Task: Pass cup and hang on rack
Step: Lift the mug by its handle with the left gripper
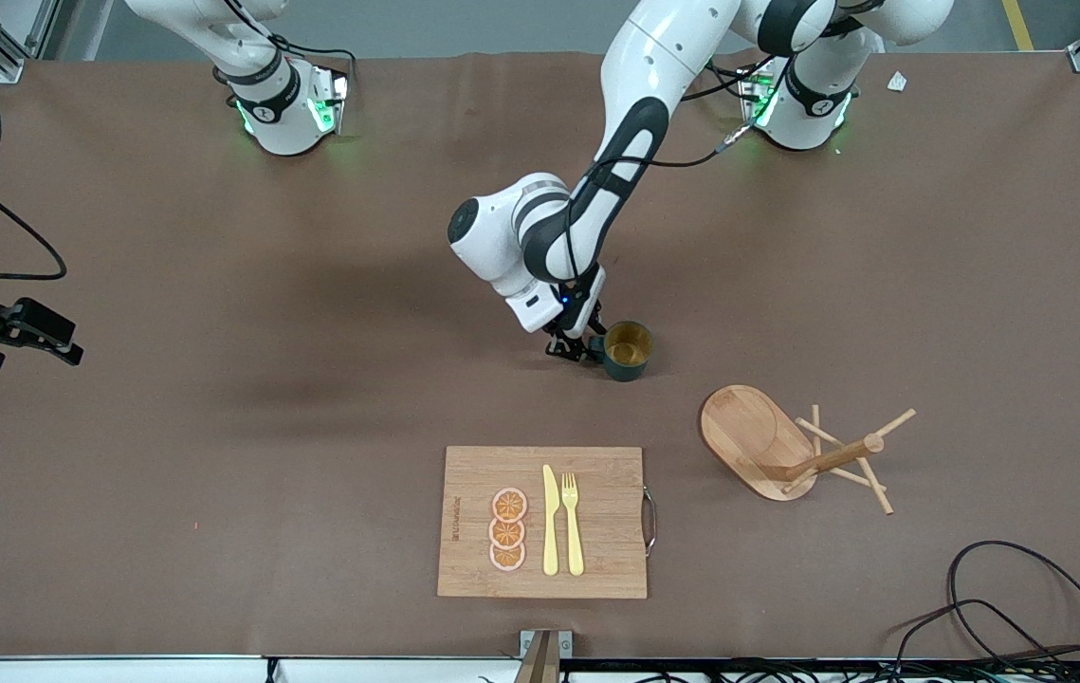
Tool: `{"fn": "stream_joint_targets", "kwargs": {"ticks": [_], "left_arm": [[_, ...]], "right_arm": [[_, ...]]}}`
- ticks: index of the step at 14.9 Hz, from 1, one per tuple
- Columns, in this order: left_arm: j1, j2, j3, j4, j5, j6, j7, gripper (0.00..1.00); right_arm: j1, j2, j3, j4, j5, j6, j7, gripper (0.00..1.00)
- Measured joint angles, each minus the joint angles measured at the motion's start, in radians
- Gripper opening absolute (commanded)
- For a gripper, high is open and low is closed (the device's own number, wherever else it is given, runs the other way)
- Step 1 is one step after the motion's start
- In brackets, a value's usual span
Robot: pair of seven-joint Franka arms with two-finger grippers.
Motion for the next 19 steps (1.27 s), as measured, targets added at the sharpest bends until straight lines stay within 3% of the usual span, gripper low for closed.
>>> {"fn": "stream_joint_targets", "kwargs": {"ticks": [4,6,12,15,19], "left_arm": [[-0.005,0.0,-0.003,0.005,0.0,0.0,0.0,0.07],[-0.006,0.0,-0.01,0.011,0.0,0.001,0.001,0.02],[-0.002,-0.046,-0.02,0.064,-0.034,0.007,0.091,0.0],[0.04,-0.14,-0.017,0.074,-0.132,0.01,0.203,0.0],[0.156,-0.287,-0.013,0.078,-0.351,0.054,0.361,0.0]], "right_arm": [[0.0,0.0,0.0,0.001,0.0,0.0,0.0,1.0],[0.0,0.0,0.001,0.001,0.0,-0.001,-0.001,1.0],[0.003,0.0,0.004,0.009,-0.002,-0.001,-0.001,1.0],[0.012,0.0,0.005,0.013,-0.036,-0.001,-0.001,1.0],[0.027,0.0,0.007,0.023,-0.072,-0.001,-0.001,1.0]]}}
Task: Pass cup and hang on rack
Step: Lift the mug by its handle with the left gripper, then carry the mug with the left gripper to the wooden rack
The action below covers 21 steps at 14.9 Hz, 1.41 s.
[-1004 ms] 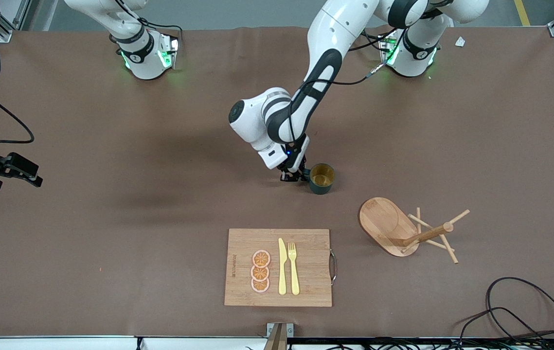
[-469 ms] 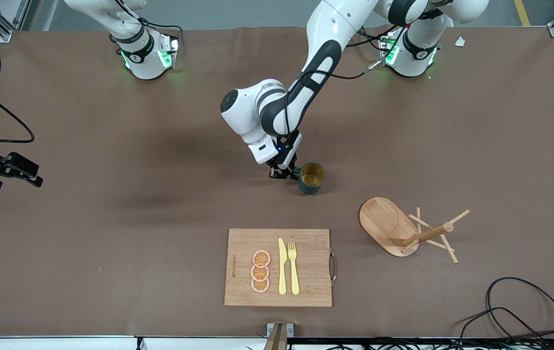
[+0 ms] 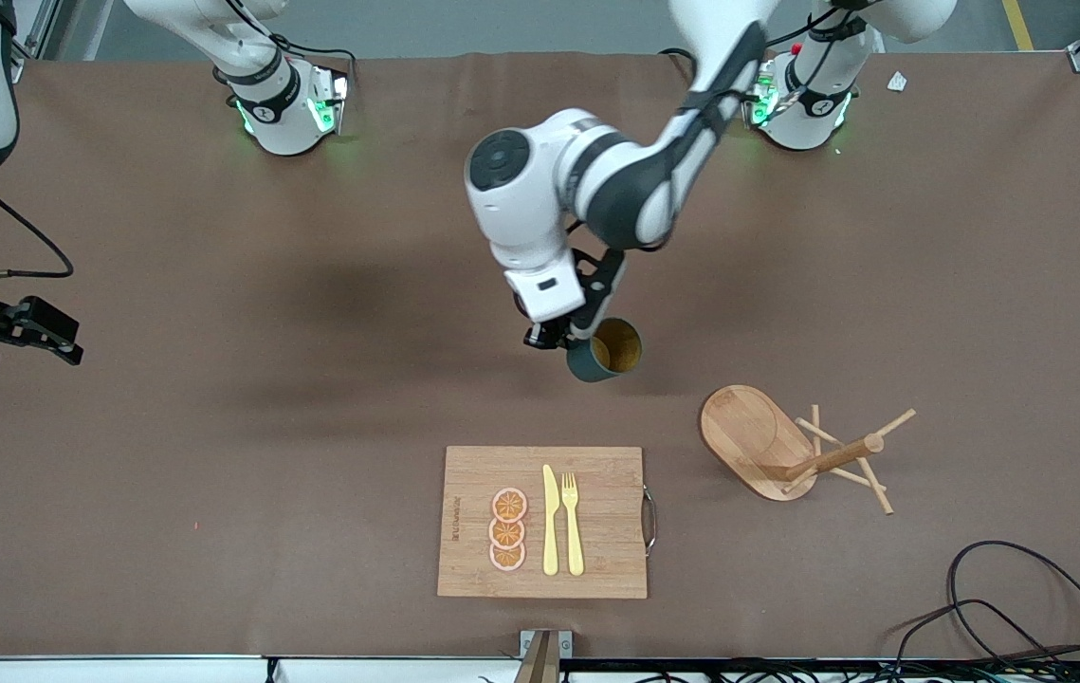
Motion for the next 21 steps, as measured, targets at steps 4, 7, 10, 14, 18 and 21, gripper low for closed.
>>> {"fn": "stream_joint_targets", "kwargs": {"ticks": [4,7,10,14,18,21], "left_arm": [[0.117,-0.097,0.001,-0.002,-0.236,0.007,0.182,0.0],[0.222,-0.139,0.002,-0.003,-0.456,0.012,0.353,0.0],[0.329,-0.16,0.002,-0.009,-0.618,0.006,0.468,0.0],[0.432,-0.161,0.001,-0.028,-0.785,-0.025,0.613,0.0],[0.513,-0.14,0.001,-0.056,-0.913,-0.084,0.71,0.0],[0.598,-0.109,0.001,-0.058,-0.982,-0.194,0.831,0.0]], "right_arm": [[0.003,0.0,0.0,0.037,-0.015,0.0,0.0,1.0],[0.003,0.003,0.0,0.084,-0.015,-0.082,0.0,1.0],[0.007,0.033,0.0,0.165,-0.016,-0.18,0.0,1.0],[0.01,0.06,0.0,0.199,-0.016,-0.223,0.001,1.0],[0.021,0.066,0.002,0.2,-0.014,-0.241,0.002,1.0],[0.026,0.066,0.003,0.212,-0.011,-0.241,0.001,1.0]]}}
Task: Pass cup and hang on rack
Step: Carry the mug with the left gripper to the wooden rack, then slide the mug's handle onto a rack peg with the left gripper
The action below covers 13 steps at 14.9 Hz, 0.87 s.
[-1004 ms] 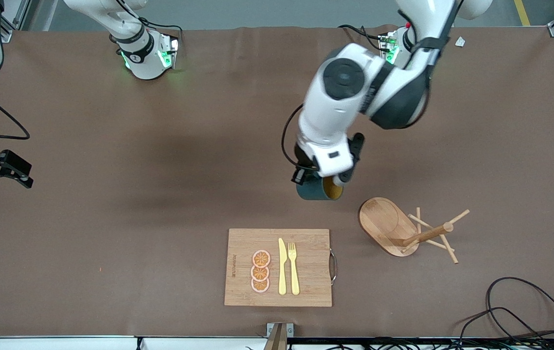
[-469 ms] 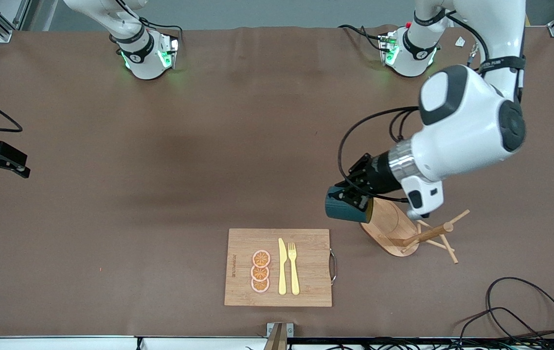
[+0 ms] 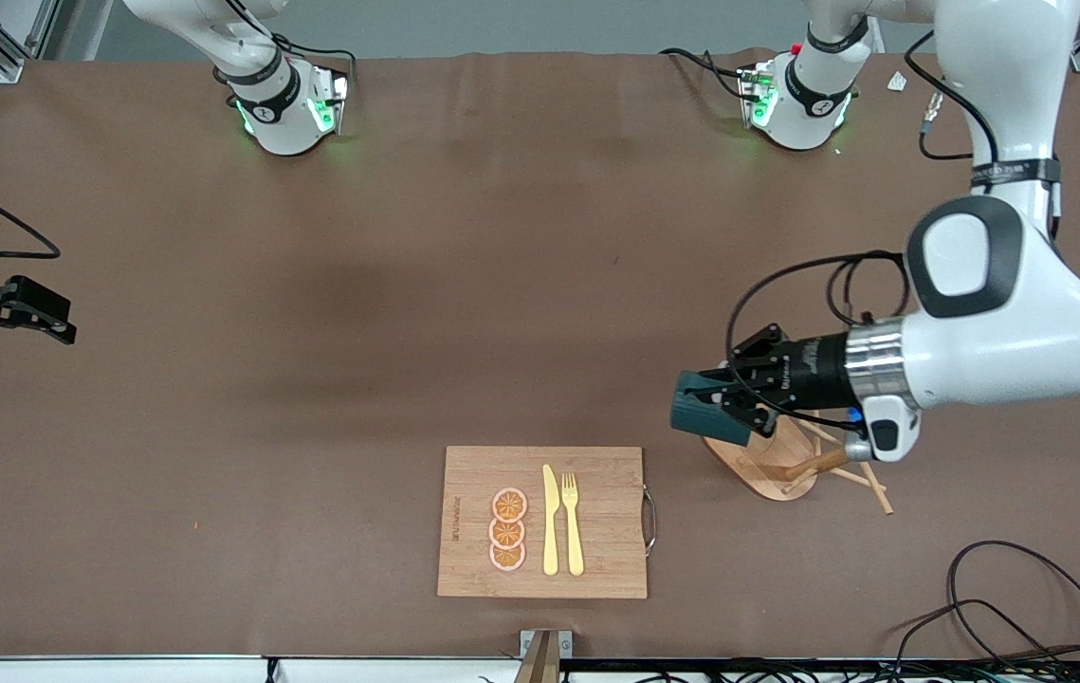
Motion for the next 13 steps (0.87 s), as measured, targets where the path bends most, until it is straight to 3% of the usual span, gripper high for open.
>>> {"fn": "stream_joint_targets", "kwargs": {"ticks": [7,13], "left_arm": [[0.096,0.043,-0.001,-0.002,-0.067,-0.185,0.142,0.0],[0.17,0.063,-0.001,-0.002,-0.11,-0.223,0.187,0.0]], "right_arm": [[0.003,-0.038,-0.006,0.021,0.0,-0.038,0.0,1.0],[-0.023,-0.05,-0.013,0.017,0.025,-0.149,0.023,1.0]]}}
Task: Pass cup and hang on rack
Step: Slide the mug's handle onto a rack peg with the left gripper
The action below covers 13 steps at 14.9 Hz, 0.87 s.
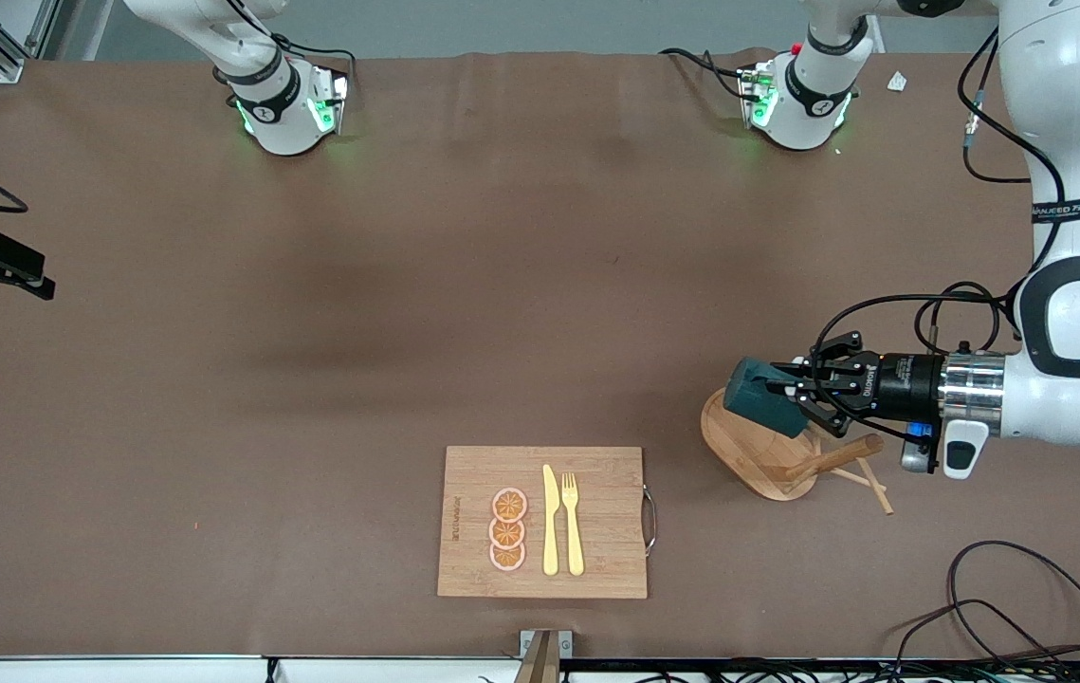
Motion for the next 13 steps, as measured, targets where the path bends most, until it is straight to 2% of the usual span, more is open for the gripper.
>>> {"fn": "stream_joint_targets", "kwargs": {"ticks": [7,13], "left_arm": [[0.085,0.03,0.0,0.0,-0.073,-0.026,0.082,0.0],[0.101,0.05,0.0,0.0,-0.093,-0.028,0.103,0.0]], "right_arm": [[0.0,0.0,0.002,0.0,-0.002,-0.009,0.078,1.0],[-0.004,0.0,-0.001,0.0,-0.002,0.001,0.081,1.0]]}}
